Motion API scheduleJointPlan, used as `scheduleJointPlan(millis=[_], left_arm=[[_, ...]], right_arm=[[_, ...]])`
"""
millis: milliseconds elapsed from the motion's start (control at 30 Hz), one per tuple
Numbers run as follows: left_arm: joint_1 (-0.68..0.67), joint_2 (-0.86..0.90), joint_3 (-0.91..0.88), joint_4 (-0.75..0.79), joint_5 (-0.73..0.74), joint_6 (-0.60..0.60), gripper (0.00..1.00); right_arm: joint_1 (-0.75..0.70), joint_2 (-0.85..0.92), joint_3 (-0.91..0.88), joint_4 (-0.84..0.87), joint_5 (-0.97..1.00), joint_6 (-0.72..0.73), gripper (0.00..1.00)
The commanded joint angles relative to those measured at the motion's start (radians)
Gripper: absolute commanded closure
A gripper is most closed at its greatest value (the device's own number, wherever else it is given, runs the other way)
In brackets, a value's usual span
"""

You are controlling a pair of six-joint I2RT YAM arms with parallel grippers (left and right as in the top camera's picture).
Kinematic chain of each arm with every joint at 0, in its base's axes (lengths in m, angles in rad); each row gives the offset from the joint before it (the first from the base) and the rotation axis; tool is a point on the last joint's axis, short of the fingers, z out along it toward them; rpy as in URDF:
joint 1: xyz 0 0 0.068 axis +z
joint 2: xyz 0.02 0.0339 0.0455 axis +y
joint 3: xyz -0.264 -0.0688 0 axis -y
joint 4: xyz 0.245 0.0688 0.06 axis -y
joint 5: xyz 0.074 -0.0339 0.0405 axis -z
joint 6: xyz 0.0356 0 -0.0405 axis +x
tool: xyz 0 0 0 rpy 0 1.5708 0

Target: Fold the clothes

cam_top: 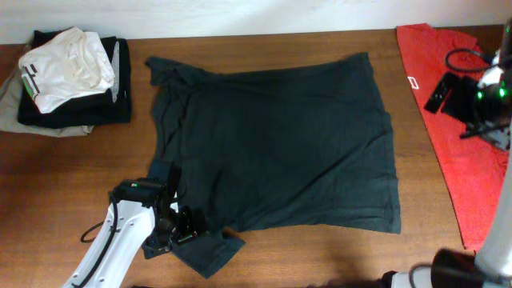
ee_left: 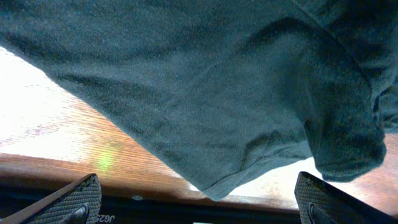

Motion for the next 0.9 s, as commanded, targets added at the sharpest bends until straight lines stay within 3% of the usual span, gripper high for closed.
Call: scheduleJointPlan(millis=[0,133,267,500,867], left_arm=[[-0.005,-0.007,-0.039,0.005,-0.008,-0.033,0.01],[-0.005,-0.007,-0.081,0.042,-0.014,-0.099,0.02],[-0.005,-0.006,-0.106,0.128,-0.115,-0.157,0.02],[-0.005,-0.004,-0.115,0.137,-0.117,-0.203,0.02],[-0.005,-0.004,-0.234,0.273,-0.068,-0.327,0.02]], right_arm=[[-0.003,-0.045,-0.201,0.031,0.011,0.002,0.01],[-0.003,-0.056,-0.369,0.144,-0.056,0.001,0.01],[-0.003,-0.056,-0.492,0.234,-0.102,0.000,0.01],[-0.003,-0.055,-0.771,0.402,-0.205,0.001,0.01],[-0.001,-0.055,-0.807,0.438,-0.228,0.002,0.01]])
